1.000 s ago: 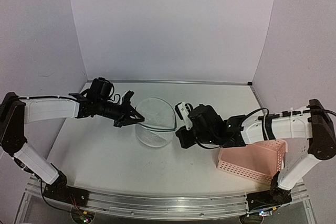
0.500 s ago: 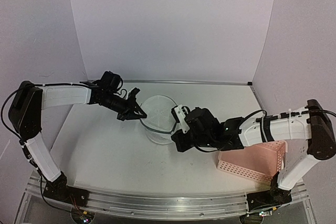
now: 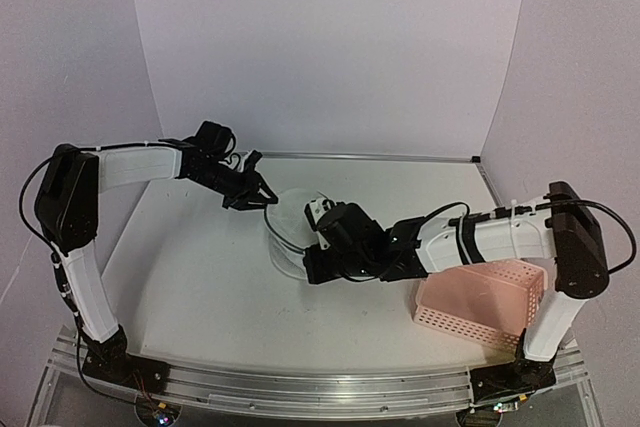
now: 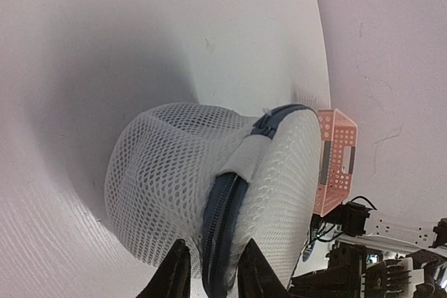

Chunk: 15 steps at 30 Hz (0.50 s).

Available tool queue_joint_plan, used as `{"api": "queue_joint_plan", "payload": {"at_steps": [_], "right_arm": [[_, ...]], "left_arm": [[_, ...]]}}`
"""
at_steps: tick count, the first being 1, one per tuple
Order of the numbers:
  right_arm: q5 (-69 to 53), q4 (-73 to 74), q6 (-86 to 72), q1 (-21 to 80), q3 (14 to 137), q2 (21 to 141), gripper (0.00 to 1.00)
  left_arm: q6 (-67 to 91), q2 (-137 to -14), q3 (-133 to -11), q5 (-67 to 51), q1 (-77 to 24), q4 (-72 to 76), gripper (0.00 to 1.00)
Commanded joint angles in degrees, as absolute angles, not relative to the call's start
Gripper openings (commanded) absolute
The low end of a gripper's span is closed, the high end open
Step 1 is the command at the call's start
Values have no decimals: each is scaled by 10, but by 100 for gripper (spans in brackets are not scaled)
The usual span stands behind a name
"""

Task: Unzip the laundry bag and remove the bra
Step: Adjust the laundry bag at the center of the board.

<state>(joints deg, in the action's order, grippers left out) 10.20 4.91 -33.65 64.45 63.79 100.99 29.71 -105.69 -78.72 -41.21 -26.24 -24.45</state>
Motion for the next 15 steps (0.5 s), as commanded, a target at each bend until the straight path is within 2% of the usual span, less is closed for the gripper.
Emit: {"api": "queue_joint_plan", "payload": {"at_steps": [1, 8, 15], "right_arm": [[116, 66, -376, 649, 688, 1034, 0], [107, 72, -408, 649, 729, 1069, 0], [109, 74, -429, 649, 763, 1096, 0]], "left_arm": [[270, -1059, -834, -356, -248, -275, 30], [284, -991, -821, -210, -235, -322, 60], [337, -891, -734, -197, -235, -320, 69]]}}
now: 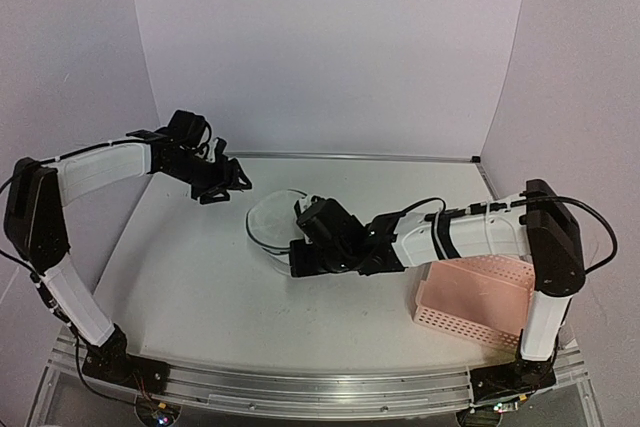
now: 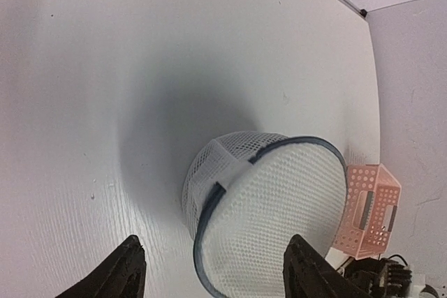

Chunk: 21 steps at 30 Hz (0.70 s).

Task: Unzip the laundry bag and remove the bra
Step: Adjust the laundry bag at the center of the board, then hold the laundry bag at the center of the board.

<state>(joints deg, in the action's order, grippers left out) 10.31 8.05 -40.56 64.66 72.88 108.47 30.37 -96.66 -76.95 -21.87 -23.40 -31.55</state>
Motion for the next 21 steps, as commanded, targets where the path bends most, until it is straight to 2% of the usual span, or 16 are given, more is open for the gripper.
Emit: {"api": "queue_joint_plan", "payload": {"at_steps": [1, 10, 18, 21], "right_arm": [[110, 74, -432, 649, 766, 1098, 0], [109, 73, -439, 649, 781, 1112, 0], [106, 66, -434, 649, 771, 1102, 0], [103, 65, -434, 649, 768, 1100, 0]], "left_arm": [[345, -877, -717, -205, -236, -314, 69], [478, -762, -530, -329, -251, -150, 72], [643, -762, -412, -355, -292, 63, 73], [664, -780, -407, -331, -318, 93, 73]]}}
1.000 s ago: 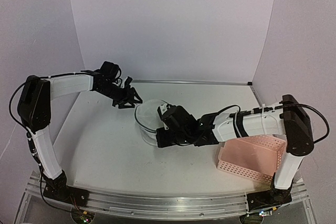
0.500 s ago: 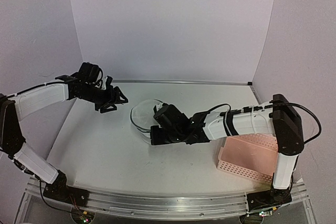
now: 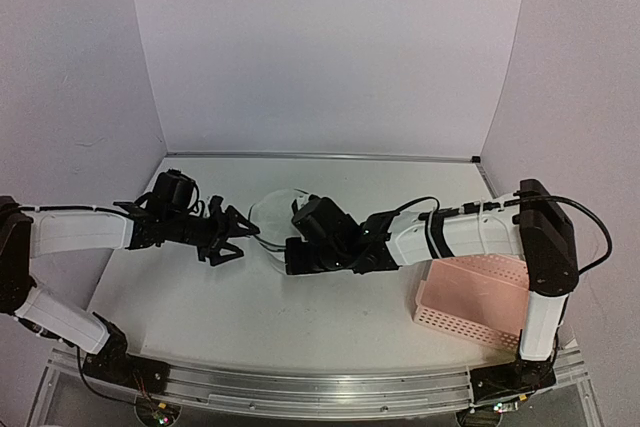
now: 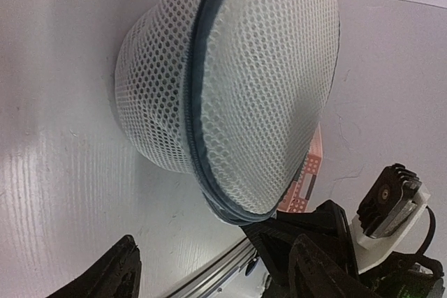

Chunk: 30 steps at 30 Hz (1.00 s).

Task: Unzip the laundry bag and remove the bra
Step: Hold the laundry bag at the center of the board.

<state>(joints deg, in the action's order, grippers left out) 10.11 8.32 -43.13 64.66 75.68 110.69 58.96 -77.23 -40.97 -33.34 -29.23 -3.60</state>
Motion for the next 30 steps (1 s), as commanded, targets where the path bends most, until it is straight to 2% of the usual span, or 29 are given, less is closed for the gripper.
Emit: {"api": "queue_joint_plan", "payload": {"at_steps": [1, 17, 21, 30], "right_arm": [[102, 64, -434, 649, 766, 1098, 0], [108, 53, -432, 649, 739, 1074, 0], [105, 50, -432, 649, 735, 1069, 0], [104, 44, -428, 649, 724, 1060, 0]], "left_arm": [[673, -785, -406, -324, -327, 103, 73], [803, -852, -347, -268, -368, 258, 63], [808, -874, -350, -267, -370, 286, 54], [818, -901, -350, -276, -374, 326, 21]]}}
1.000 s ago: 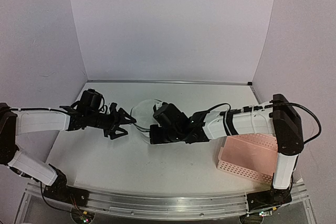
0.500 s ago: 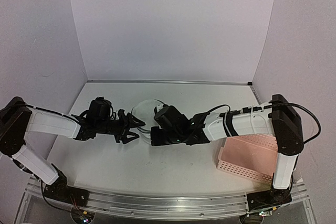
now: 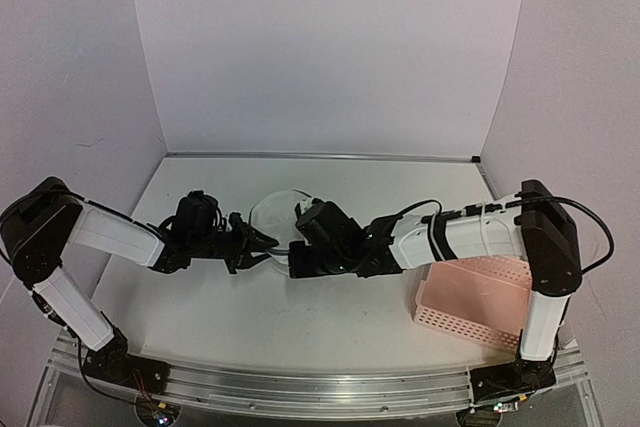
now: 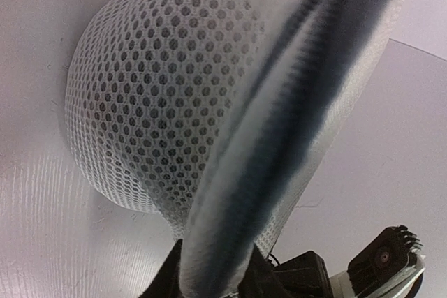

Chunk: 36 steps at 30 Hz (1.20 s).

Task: Unzip the laundry bag and remove the bra
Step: Hold the laundry bag at the center of the board, then unzip the zipper of the laundry bag.

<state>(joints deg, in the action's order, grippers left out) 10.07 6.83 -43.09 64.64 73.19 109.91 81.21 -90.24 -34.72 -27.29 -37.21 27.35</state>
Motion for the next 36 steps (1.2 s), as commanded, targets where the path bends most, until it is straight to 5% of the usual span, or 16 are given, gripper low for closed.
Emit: {"api": "queue_joint_plan", "payload": {"at_steps": [1, 4, 36], "right_arm": [[104, 43, -427, 649, 722, 1059, 0], [100, 40, -424, 649, 713, 1052, 0], [121, 32, -141, 594, 492, 871, 0]], "left_arm": [[817, -901, -350, -276, -374, 328, 13], [818, -900, -347, -278, -375, 334, 0], [674, -897, -357, -420, -364, 299, 0]]}}
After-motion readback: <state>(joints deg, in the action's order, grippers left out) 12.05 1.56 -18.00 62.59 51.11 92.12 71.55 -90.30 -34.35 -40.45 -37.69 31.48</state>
